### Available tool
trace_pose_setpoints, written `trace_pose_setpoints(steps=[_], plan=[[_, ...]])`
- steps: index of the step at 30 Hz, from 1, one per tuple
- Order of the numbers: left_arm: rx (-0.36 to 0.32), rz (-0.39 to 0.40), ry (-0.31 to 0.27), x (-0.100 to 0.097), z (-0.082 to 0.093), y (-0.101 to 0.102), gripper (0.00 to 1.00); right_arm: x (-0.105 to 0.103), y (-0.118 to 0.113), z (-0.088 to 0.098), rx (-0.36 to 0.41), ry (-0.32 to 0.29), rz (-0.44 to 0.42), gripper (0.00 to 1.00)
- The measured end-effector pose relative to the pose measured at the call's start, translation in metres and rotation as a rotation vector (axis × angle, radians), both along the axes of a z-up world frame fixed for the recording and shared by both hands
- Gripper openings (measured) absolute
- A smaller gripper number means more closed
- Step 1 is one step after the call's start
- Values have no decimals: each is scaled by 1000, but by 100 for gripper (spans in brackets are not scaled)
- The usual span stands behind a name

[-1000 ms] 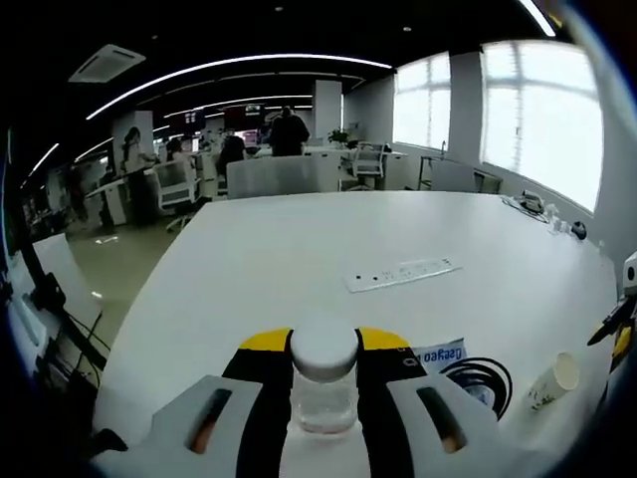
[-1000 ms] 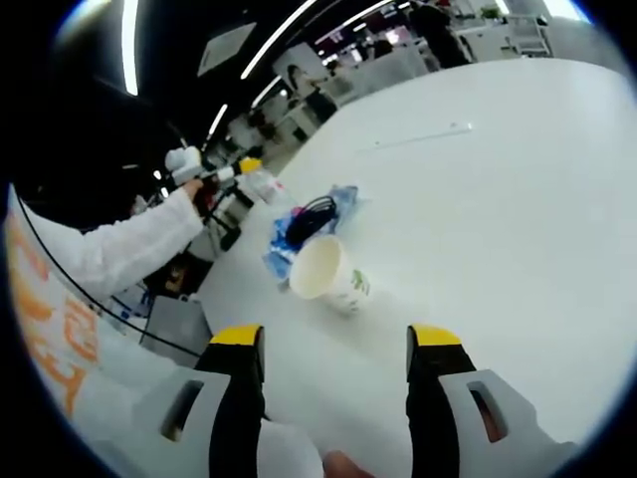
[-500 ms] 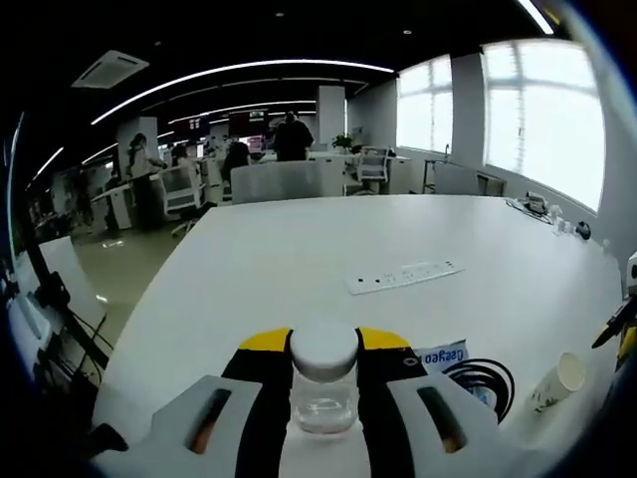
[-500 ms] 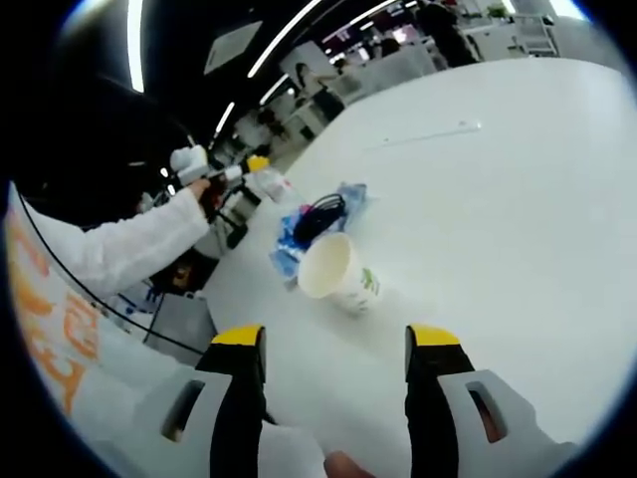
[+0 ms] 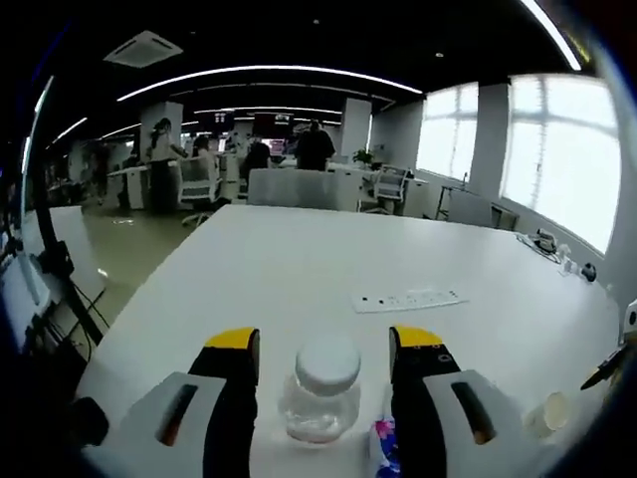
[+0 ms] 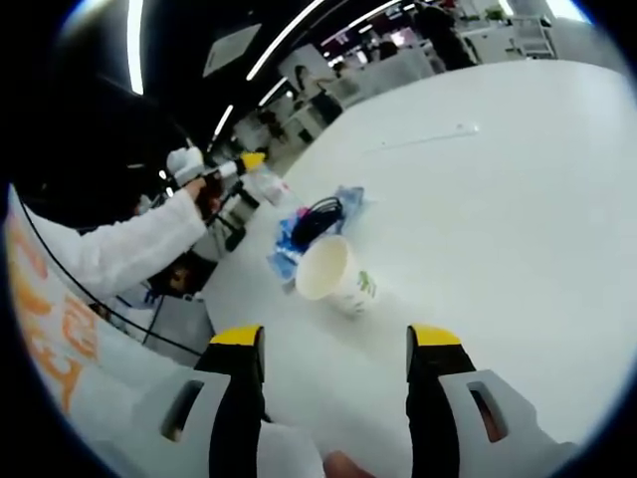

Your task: Arrange the tabletop items into an orderly group along one side of the table until the central work area is clear of visible clutter.

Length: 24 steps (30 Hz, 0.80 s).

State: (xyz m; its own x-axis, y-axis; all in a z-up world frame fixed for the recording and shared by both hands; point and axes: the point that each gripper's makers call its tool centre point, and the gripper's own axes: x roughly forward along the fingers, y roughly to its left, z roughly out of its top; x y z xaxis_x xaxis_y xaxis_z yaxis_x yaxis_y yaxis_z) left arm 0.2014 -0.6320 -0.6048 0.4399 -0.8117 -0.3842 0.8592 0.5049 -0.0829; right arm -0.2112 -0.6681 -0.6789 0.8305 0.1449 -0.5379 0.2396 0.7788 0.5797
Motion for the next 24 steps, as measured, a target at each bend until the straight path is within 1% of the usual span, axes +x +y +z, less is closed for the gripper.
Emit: trace_pose_setpoints(steps=[2, 5, 7, 9, 15, 17, 24], plan=[[-4, -2, -8, -2, 4, 1, 62, 0, 0, 0, 0, -2, 1, 56], [-17, 2, 7, -7, 7, 4, 67, 1, 0, 2, 12, -15, -7, 56], [-27, 9, 13, -8, 8, 6, 68, 1, -1, 2, 12, -16, -9, 56], [-37, 10, 21, -16, 10, 10, 68, 1, -1, 2, 10, -17, -9, 56], [-32, 7, 26, -31, 7, 20, 67, -1, 0, 1, 15, -13, -7, 56], [-26, 5, 34, -35, 5, 25, 67, -1, 1, 0, 16, -14, -5, 56], [4, -20, 32, -58, -4, 39, 68, 0, 4, -1, 21, -13, 6, 56]])
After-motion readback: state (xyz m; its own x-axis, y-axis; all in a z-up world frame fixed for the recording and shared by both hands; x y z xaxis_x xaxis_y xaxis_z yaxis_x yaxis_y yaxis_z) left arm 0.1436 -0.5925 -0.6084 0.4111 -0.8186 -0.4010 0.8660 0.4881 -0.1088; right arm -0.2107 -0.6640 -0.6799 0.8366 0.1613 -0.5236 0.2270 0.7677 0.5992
